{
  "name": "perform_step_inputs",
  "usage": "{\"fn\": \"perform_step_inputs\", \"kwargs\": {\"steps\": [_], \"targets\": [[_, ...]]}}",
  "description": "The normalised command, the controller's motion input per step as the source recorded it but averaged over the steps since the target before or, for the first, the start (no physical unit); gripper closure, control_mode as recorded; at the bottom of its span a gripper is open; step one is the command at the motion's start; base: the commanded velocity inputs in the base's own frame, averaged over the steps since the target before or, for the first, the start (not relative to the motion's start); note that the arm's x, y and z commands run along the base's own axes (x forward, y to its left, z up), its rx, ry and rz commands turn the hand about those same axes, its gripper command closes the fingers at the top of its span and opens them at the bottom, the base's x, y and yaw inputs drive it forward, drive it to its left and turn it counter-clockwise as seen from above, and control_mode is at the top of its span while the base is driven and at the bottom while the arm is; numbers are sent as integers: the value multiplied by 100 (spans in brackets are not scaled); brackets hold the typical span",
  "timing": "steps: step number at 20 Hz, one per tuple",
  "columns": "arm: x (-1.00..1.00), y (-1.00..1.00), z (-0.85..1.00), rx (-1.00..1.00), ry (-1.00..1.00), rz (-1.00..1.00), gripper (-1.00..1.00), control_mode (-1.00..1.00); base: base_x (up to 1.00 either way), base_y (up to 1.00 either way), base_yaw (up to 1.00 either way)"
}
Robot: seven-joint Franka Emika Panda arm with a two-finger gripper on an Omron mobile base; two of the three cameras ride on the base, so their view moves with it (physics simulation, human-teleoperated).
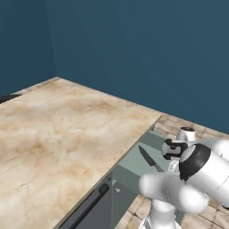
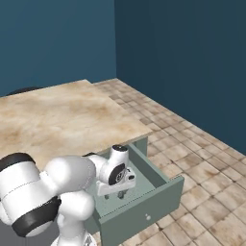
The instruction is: Pick up the knife from the drawer and place it on the cutting board. Then place the meat from the plate to the cutting board.
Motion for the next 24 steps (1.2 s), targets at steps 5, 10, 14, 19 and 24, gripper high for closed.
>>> {"fn": "perform_step_inputs", "kwargs": {"steps": [5,10,14,19,24], "targets": [[72,0,-6,4,2,0,-100,-100,0,0,0],[61,0,-16,6,2,0,-100,-100,0,0,0],[42,0,-25,6,4,0,-100,-100,0,0,0],[38,0,-31,3,5,0,-100,-100,0,0,0],[34,0,-33,0,5,0,-100,-100,0,0,0]]}}
